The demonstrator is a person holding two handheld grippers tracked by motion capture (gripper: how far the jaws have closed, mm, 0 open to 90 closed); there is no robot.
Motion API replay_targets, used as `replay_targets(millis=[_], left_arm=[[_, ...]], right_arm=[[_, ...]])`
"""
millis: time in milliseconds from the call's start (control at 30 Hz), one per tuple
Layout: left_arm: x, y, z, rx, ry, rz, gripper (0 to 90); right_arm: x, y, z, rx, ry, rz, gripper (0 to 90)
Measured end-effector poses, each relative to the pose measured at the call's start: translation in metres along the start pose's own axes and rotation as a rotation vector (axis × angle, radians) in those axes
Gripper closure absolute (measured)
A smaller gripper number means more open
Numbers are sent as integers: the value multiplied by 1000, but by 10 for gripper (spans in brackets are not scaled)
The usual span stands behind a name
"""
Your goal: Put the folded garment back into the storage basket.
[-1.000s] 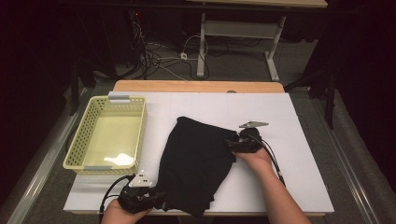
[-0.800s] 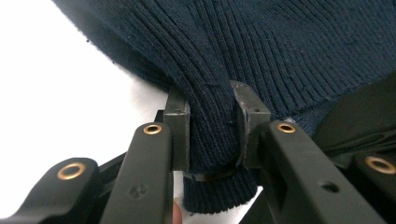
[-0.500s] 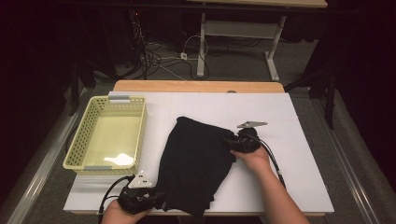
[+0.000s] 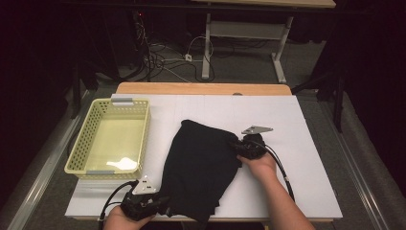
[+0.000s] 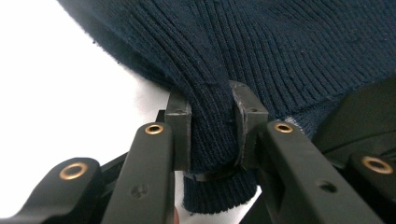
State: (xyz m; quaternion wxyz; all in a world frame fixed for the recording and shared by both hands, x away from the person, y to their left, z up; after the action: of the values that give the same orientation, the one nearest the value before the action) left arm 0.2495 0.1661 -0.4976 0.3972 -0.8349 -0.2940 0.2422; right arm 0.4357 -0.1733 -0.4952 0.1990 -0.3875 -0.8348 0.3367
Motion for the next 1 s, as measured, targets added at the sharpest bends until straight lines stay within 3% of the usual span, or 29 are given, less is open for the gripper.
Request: replay_targets(millis=[233,333,567,700,867,1000], left_arm=[[0,-3,-8,64,-1,-3,735],[-2,-7,-17,139,15,-28,746],[-4,-14,-33,259,16,-52,751],[-6,-17,-44,322,38,-71,752],[-7,-21,-57,382,60,-90,752],[-4,-26,-65,401,66,-99,752]], right_arm=[[2,-3,-1,-14,-32,24,817],[1,-6,-1,-29,-42,28,820],[5,-14,-5,-68,-78,42,823],[6,-18,-8,-94,-85,43,823],[9,-21,-16,-121,-94,50,823],[13,-23,-25,-140,-108,58,823]])
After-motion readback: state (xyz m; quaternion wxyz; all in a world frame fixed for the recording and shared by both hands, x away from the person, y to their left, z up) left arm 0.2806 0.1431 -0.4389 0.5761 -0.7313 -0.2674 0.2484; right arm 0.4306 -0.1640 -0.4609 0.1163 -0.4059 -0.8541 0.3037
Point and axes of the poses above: each handheld gripper's, and its own axes: y roughly forward along the jaws, z roughly out of its underside, x roughly to its left, the point moved 2 cm from there along y, roughly forward along the jaws, and after that the axes turned 5 degrees about x, right-handed, at the moved point
